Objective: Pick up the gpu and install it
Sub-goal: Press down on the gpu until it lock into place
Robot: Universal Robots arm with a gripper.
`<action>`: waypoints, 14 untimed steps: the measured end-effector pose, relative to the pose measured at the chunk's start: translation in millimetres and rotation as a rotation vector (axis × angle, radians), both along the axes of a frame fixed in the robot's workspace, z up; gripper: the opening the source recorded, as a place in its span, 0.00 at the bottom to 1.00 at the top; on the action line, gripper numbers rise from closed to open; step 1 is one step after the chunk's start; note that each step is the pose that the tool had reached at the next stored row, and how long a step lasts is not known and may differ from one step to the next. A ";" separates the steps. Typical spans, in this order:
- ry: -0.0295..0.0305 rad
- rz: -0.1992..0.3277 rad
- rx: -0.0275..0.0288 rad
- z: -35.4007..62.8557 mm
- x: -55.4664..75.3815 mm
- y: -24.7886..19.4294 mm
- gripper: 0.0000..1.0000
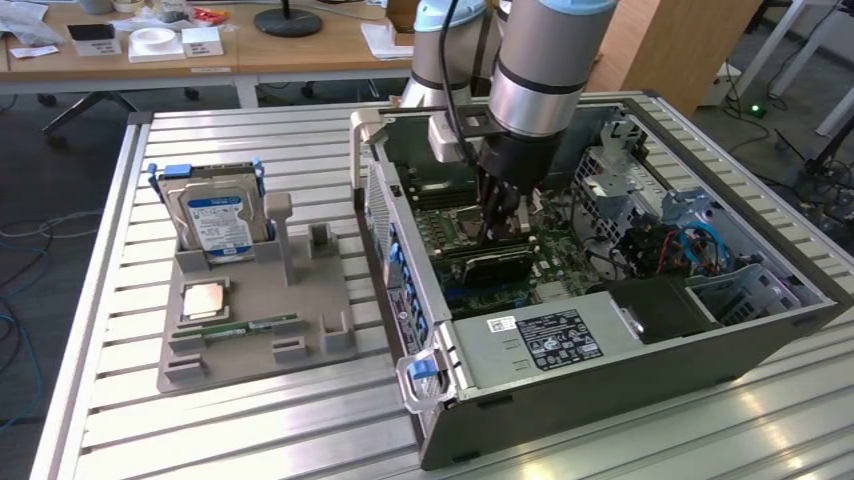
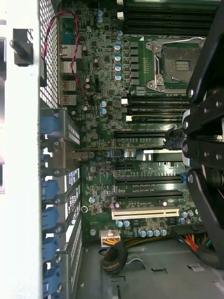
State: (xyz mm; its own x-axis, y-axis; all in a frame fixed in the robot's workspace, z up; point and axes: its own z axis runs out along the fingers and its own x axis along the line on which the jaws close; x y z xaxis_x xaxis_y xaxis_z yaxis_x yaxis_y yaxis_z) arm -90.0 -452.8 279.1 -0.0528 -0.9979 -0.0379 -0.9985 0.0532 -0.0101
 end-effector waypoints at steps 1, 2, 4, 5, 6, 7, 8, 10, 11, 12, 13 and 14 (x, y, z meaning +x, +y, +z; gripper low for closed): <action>0.0000 0.000 0.0001 -0.2 0.1 -0.4 0.11; -0.0001 0.000 0.0001 -0.5 0.0 -0.8 0.11; 0.0000 0.000 0.0000 -2.1 -0.1 -1.0 0.11; 0.0000 0.000 0.0000 -3.5 -0.1 -1.0 0.11; 0.0000 0.000 0.0000 -4.9 -0.2 -1.0 0.11; 0.0000 0.000 0.0000 -6.3 -0.3 -1.0 0.11; 0.0000 0.000 0.0000 -7.2 -0.5 -1.0 0.11; 0.0002 0.000 -0.0003 -7.5 -0.6 -1.1 0.11; 0.0001 0.000 -0.0004 -7.5 -0.6 -1.1 0.11; 0.0001 0.000 -0.0003 -7.5 -0.7 -1.1 0.11; 0.0000 0.000 -0.0001 -7.7 -1.0 -1.0 0.11; 0.0000 0.000 0.0000 -7.8 -1.4 -1.0 0.11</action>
State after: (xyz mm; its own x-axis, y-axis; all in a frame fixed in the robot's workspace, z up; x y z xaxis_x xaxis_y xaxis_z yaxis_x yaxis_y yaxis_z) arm -91.4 -453.8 271.3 -0.0531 -0.9979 -0.0378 -0.9985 0.0536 -0.0101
